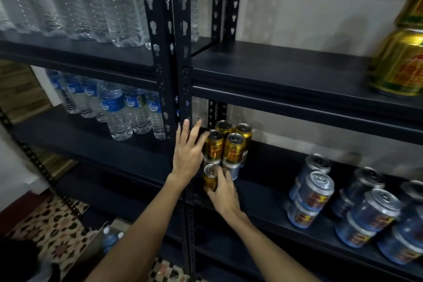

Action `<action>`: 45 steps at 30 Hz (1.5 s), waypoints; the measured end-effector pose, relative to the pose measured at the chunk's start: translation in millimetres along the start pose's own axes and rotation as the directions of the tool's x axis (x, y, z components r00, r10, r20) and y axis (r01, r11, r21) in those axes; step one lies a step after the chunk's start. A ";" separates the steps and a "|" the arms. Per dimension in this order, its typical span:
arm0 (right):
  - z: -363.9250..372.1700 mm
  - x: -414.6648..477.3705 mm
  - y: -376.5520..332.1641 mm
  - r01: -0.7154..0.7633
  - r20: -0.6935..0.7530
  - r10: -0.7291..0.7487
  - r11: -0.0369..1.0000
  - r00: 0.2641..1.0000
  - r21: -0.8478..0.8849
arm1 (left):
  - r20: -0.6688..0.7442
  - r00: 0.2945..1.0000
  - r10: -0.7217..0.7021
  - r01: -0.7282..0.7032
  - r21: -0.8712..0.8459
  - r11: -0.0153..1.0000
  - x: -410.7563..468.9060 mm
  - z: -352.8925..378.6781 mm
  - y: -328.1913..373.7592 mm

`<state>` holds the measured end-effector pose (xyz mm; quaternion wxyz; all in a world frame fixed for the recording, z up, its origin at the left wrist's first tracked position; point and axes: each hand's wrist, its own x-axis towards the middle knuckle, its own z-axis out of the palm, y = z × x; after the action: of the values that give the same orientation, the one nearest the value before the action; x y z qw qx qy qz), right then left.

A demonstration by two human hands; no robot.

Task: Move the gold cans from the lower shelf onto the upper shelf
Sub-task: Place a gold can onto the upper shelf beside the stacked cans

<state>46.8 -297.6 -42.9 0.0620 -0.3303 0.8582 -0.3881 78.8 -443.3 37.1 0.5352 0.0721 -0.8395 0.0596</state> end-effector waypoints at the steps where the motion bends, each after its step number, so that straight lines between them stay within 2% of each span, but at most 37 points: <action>1: -0.3 0.3 0.1 0.001 -0.008 -0.001 1.000 1.000 0.025 | -0.007 1.000 0.002 -0.002 0.001 1.000 -0.3 0.6 0.5; 9: 0.0 -9.0 18.0 -0.083 -0.070 0.093 0.988 0.993 0.128 | -0.014 1.000 0.000 0.000 0.025 1.000 0.4 -1.2 3.2; 13: -3.8 -14.5 29.1 -0.046 -0.002 0.047 0.990 0.999 0.136 | -0.009 1.000 -0.007 0.007 0.030 1.000 -0.1 -0.5 4.0; 18: -3.5 -16.2 34.6 -0.038 -0.039 0.044 0.989 0.998 0.142 | 0.002 1.000 -0.007 0.007 0.047 0.999 -0.3 -0.7 3.9; 25: -4.3 -14.3 34.0 -0.048 -0.008 0.050 0.982 0.999 0.185 | 0.027 1.000 -0.015 0.014 0.048 0.999 0.7 -5.1 5.7; 35: -24.8 -29.8 37.9 0.062 -0.130 -0.042 0.987 0.991 0.151 | 0.065 0.998 -0.025 0.021 0.065 0.998 -2.1 -8.2 9.1; 40: -66.5 -30.4 15.2 0.212 -0.239 -0.179 0.969 0.954 0.123 | -0.048 0.992 -0.119 0.115 -0.078 0.990 1.2 -11.3 22.5; 45: -130.1 -41.5 -29.1 0.390 -0.389 -0.319 0.913 0.864 0.117 | -0.322 0.924 -0.204 0.151 -0.183 0.971 39.0 -36.3 50.1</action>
<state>46.7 -204.7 61.4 -0.1382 -0.3983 0.7373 -0.5279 85.5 -389.9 86.6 0.6787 0.0949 -0.7270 -0.0431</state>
